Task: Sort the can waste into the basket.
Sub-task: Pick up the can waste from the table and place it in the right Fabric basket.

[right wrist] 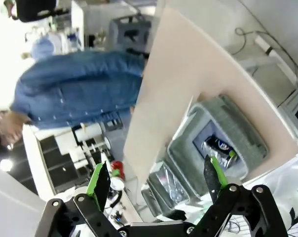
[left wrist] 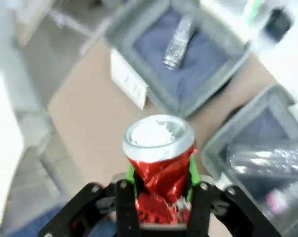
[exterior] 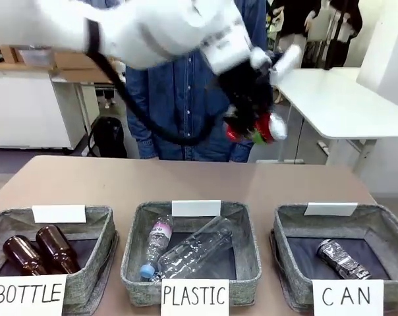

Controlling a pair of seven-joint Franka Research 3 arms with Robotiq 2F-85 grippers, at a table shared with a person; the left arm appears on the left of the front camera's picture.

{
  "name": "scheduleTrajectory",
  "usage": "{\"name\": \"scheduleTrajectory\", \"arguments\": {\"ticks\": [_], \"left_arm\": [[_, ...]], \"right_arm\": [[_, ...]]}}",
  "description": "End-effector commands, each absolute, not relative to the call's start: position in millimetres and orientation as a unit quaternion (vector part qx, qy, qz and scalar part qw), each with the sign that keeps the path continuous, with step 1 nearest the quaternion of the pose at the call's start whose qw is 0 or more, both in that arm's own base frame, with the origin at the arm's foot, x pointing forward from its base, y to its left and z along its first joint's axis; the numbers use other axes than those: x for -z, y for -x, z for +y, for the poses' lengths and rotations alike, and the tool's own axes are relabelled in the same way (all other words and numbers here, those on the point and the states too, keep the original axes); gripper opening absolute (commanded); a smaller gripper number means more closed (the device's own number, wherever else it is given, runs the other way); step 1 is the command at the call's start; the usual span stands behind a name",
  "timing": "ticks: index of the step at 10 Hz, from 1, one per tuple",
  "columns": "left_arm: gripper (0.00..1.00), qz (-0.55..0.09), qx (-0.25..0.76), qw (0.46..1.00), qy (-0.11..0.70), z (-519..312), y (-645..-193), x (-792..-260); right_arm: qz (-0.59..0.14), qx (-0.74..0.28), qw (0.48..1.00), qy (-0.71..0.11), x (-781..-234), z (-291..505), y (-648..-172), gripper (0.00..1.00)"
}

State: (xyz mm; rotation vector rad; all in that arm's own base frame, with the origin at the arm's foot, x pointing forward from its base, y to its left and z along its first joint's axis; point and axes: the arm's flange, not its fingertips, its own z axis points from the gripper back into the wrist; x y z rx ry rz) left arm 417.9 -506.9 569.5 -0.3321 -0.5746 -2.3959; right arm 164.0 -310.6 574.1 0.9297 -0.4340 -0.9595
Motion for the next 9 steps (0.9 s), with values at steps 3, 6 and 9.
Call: {"name": "scheduleTrajectory", "arguments": {"ticks": [3,6,9], "left_arm": [[0.41,-0.185,0.926,0.289,0.159,-542.1,-407.4,-552.7],[0.41,-0.185,0.926,0.289,0.159,-542.1,-407.4,-552.7],[0.41,-0.304,0.807,0.468,0.192,-567.5,-370.9,-556.5]], "right_arm": [[-0.198,0.454,0.756,-0.427,-564.5,-321.9,-166.5,1.00],[-0.198,0.454,0.756,-0.427,-564.5,-321.9,-166.5,1.00],[-0.196,0.457,0.755,-0.428,-562.7,-320.9,-168.8,1.00]]}}
